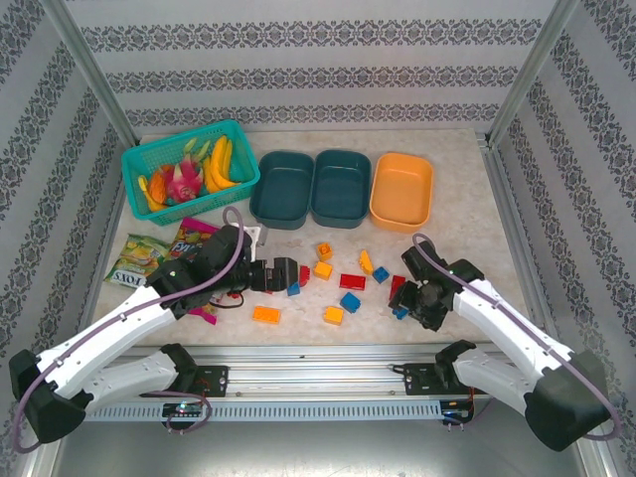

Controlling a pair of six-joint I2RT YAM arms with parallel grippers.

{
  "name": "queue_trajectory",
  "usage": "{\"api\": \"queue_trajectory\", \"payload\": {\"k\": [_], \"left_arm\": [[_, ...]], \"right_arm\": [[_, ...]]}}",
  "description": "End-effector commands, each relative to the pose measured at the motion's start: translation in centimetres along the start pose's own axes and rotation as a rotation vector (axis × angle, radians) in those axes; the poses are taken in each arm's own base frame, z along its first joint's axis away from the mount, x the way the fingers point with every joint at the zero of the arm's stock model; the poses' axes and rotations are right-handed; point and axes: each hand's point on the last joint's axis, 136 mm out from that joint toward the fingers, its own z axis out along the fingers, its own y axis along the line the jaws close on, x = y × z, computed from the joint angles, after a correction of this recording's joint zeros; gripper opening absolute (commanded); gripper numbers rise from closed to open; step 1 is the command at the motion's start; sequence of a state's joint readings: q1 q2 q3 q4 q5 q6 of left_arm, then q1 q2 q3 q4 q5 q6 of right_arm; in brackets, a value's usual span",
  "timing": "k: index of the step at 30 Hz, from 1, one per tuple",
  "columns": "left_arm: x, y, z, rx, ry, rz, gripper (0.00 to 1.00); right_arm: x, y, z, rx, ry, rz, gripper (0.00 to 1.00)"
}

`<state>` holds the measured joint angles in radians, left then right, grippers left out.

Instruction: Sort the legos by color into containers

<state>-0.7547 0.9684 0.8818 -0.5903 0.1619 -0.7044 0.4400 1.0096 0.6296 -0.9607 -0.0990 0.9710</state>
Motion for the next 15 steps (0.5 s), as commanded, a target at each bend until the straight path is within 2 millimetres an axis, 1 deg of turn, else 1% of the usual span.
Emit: {"api": "queue_trajectory", "payload": {"k": [1,5,9,15], "left_arm": [[0.3,-1.2,0.5,0.039,0.008,0.025,1.0],[0.4,-1.4,0.7,0.045,0.005,0.021,1.0],[0.5,-1.5,0.9,0.046,0.012,0.025,1.0],[0.6,-1.7,0.9,0.053,0.027,0.041,1.0]], "right_arm": [[-0.7,1.1,1.1,-0.051,-0.005,0.029,0.66],[-1.2,1.0,1.8,-0.049,-0.01,0.043,0.65],[-1.7,1.5,2.4,-0.06,-0.006,0.049,0.65],[-1.7,1.2,3.3,-0.014,0.034,0.052,0.57]]}}
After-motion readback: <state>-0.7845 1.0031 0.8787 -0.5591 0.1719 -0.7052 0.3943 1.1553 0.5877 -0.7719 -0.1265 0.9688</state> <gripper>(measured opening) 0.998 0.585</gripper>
